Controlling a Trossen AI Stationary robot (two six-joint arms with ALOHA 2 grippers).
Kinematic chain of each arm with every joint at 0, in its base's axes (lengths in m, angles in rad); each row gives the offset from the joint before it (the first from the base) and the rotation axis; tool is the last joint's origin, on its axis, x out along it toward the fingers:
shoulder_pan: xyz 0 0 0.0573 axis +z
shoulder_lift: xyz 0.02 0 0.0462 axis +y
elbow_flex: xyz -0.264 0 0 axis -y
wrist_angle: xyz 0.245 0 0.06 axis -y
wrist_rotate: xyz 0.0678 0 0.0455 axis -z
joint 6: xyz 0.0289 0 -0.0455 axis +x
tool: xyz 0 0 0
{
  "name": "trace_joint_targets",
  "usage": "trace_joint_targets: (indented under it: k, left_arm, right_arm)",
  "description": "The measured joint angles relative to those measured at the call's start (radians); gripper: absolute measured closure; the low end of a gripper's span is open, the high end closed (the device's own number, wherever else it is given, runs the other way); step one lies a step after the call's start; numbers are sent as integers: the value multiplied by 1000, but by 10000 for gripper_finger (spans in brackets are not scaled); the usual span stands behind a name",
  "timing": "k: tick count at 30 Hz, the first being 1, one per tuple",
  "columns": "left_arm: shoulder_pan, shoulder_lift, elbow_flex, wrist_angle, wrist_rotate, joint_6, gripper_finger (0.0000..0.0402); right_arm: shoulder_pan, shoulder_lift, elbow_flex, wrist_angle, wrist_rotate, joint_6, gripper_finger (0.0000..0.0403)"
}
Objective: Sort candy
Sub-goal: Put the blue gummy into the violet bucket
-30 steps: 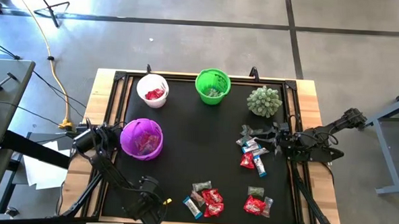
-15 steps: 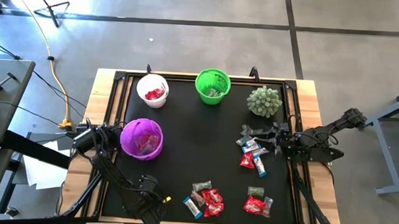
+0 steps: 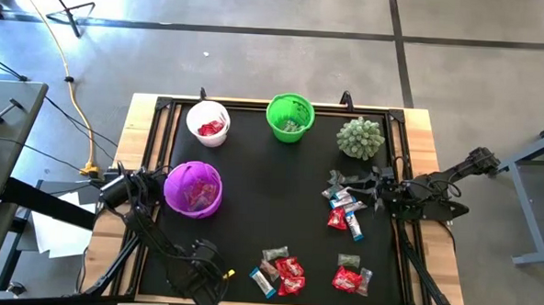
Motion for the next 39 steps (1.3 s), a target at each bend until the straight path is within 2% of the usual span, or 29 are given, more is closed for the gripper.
trace_joint_targets:
  k: [6, 9, 14, 20, 24, 29, 33, 39]
  left_arm:
    - [0, -2, 43, -2, -71, 51, 376]
    - [-2, -41, 72, -32, -118, 72, 376]
    - [-2, -153, 109, -180, -163, 103, 378]
    - [25, -319, 129, -408, -301, 94, 378]
    - [92, -410, 129, -531, -384, 96, 378]
    - [208, -491, 105, -531, -464, 146, 377]
    - [305, -531, 52, -525, -467, 142, 361]
    - [408, -546, -8, -503, -413, 138, 321]
  right_arm:
    - [0, 0, 0, 0, 0, 0, 276]
    - [0, 0, 0, 0, 0, 0, 276]
    - [0, 0, 0, 0, 0, 0, 276]
    - [0, 0, 0, 0, 0, 0, 276]
    - [0, 0, 0, 0, 0, 0, 276]
    - [0, 0, 0, 0, 0, 0, 276]
    - [0, 0, 0, 0, 0, 0, 276]
    - [0, 0, 0, 0, 0, 0, 276]
